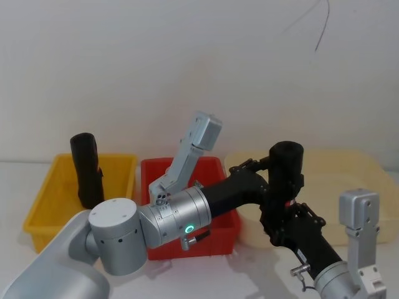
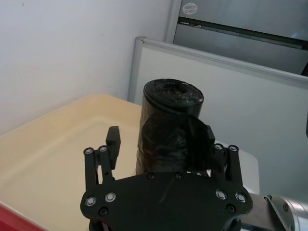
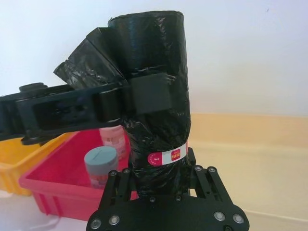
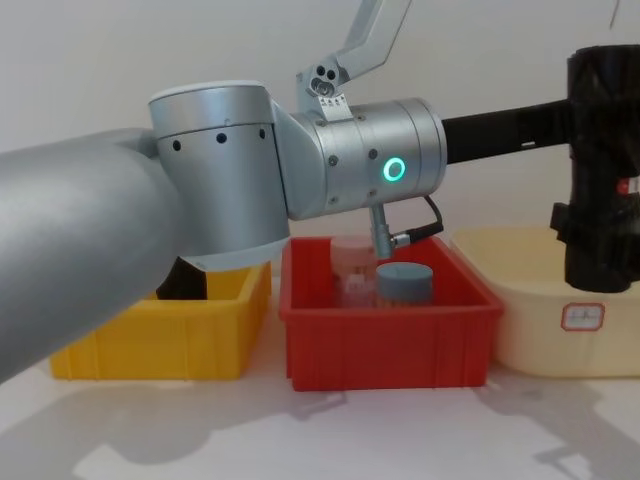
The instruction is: Pick up the garbage bag with the one hand and transfer it to the other hand.
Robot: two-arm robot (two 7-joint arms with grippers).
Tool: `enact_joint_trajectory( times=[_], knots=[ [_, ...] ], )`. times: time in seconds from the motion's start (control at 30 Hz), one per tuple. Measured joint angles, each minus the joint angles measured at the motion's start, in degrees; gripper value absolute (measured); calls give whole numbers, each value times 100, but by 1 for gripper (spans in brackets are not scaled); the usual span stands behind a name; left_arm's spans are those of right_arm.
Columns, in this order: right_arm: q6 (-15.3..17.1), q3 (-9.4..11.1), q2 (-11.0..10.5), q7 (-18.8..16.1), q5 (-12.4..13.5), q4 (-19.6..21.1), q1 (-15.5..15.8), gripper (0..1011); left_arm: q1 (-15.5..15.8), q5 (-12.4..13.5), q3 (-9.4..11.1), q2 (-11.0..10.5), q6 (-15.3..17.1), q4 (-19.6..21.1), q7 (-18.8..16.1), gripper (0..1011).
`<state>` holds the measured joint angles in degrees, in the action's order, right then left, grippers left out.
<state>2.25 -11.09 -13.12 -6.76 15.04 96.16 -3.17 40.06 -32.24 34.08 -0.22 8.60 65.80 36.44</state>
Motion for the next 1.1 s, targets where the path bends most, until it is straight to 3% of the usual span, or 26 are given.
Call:
enact_joint_trajectory(
  times=[0.27,0.57,1.1],
  knots=[
    [88,188,-62,-31,12,-107,-111,545,0,-1,0,0,-1,0,0,1001],
    [252,485,-216,-90,56,-493,-464,545,0,-1,0,0,-1,0,0,1001],
    [338,837,-412,-151,10,-1727,-1601,559,0,-1,0,0,-2,0,0,1001]
  ],
)
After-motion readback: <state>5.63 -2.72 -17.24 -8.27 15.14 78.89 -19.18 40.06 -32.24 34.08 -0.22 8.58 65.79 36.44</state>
